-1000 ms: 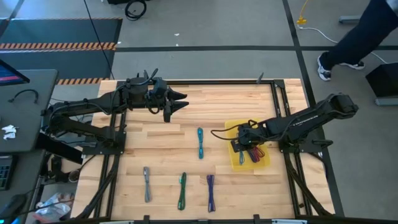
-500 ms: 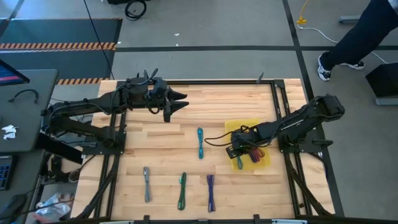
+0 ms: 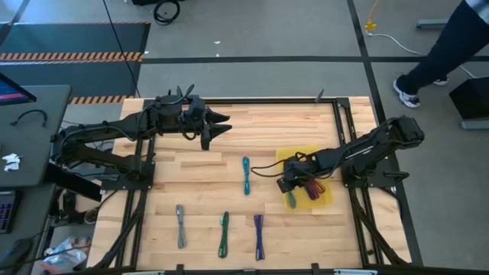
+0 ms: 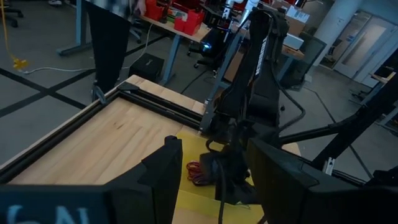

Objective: Pick and place USB-C Cables
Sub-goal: Put the blue charger cable into the yellow bin

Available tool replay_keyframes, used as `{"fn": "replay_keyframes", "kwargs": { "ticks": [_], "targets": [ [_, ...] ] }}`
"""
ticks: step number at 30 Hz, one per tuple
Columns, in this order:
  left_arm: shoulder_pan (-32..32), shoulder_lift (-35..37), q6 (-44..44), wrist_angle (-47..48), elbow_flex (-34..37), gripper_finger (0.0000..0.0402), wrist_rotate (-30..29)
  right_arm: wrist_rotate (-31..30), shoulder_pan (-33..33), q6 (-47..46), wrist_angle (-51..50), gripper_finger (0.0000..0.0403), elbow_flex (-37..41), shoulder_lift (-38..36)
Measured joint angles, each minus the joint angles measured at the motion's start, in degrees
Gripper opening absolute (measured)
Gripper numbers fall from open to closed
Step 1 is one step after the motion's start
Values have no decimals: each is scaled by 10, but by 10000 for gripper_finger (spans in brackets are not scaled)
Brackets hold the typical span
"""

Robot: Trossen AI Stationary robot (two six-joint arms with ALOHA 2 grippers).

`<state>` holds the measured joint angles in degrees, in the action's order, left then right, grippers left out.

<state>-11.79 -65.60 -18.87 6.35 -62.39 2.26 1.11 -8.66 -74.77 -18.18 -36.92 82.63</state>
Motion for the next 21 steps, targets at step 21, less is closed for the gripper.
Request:
{"fn": "replay_keyframes", "kwargs": {
  "ticks": [21],
  "targets": [
    [25, -176, -228, 208, 0, 170, -194, -71, 83, 161, 156, 183, -6, -278]
  ]
}}
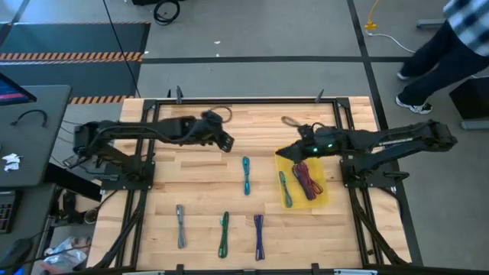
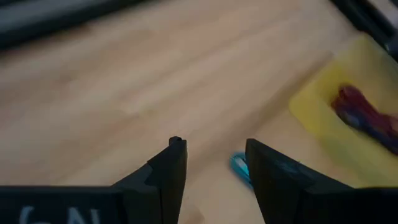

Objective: Pick and place USB-C Cables
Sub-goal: Put the blue charger cable into the yellow bin

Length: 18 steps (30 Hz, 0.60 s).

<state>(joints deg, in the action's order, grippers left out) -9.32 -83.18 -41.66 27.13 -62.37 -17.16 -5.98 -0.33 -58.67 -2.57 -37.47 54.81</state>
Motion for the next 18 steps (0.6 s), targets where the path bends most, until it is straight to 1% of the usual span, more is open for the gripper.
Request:
{"fn": "replay_keyframes", "kwargs": {
  "ticks": [4, 6, 11, 14, 18],
  "targets": [
    [20, -55, 5, -27, 0, 169, 54, 0, 1, 46, 55, 183, 0, -38],
    [28, -78, -5, -21, 0, 169, 70, 5, 1, 62, 69, 183, 0, -57],
    [42, -127, -124, -12, 0, 169, 70, 6, 1, 95, 64, 183, 0, -92],
    [51, -154, -167, -19, 0, 169, 69, 10, 1, 116, 60, 183, 0, -101],
    [68, -182, -210, -71, 0, 169, 72, 15, 2, 135, 47, 183, 0, -104]
  ]
}}
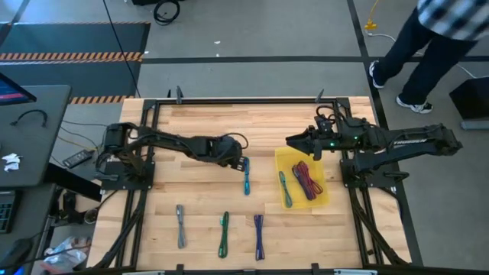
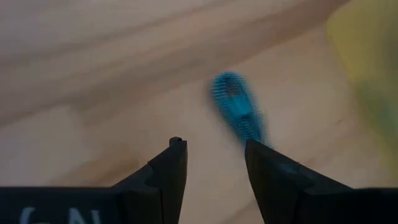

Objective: Pick and place USB-C Cables
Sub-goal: Put the blue charger cable into the yellow bin

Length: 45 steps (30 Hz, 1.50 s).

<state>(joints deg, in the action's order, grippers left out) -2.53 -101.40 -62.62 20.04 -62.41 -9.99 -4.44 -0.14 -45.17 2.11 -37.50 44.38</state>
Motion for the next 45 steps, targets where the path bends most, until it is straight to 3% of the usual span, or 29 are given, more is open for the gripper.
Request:
{"fn": "replay_keyframes", "kwargs": {
  "ticks": [11, 19, 33, 45],
  "targets": [
    [32, -54, -80, -50, 1, 169, 1, 47, 1, 10, -15, 182, 0, -8],
    [34, -99, -92, -175, 0, 169, 13, 56, 1, 17, -20, 182, 0, -19],
    [22, -118, -89, -200, -1, 159, 30, 56, 1, 15, -19, 182, 0, -28],
    [36, -116, -51, -201, -33, 122, 38, 56, 2, 14, -22, 182, 0, -28]
  ]
}}
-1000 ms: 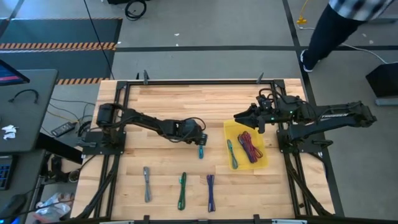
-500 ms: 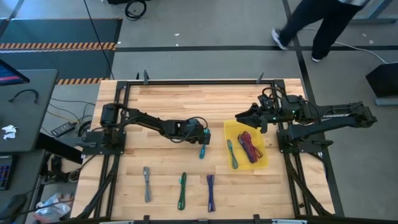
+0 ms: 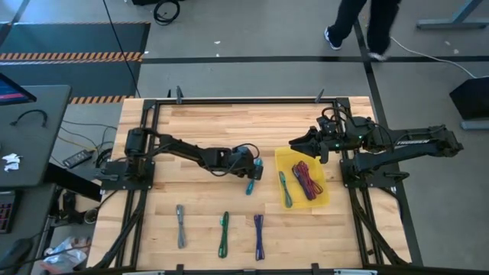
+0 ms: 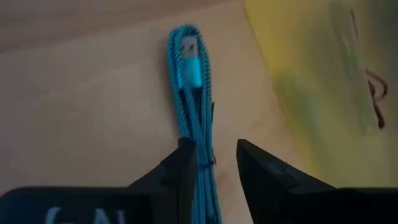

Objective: Pick and place USB-C Cables
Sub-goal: Put the blue charger cable into the yellow bin

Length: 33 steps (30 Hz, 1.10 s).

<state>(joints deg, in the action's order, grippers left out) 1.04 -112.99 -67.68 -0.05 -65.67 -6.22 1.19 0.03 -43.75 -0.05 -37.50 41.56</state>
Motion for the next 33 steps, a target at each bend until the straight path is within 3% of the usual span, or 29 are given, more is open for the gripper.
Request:
{"fn": "replay_keyframes", "kwargs": {
  "ticks": [9, 21, 28, 33],
  "targets": [
    [3, 1, -4, 69, -1, 139, 1, 9, 0, 0, 9, 182, 0, 0],
    [14, 1, 12, 27, -1, 234, 1, 10, 0, 0, 8, 182, 0, 0],
    [15, -8, 9, -22, -1, 227, -12, 10, 0, 0, 8, 182, 0, 0],
    [18, -40, 2, -53, -2, 210, 24, 10, 0, -1, 9, 182, 0, 0]
  ]
}}
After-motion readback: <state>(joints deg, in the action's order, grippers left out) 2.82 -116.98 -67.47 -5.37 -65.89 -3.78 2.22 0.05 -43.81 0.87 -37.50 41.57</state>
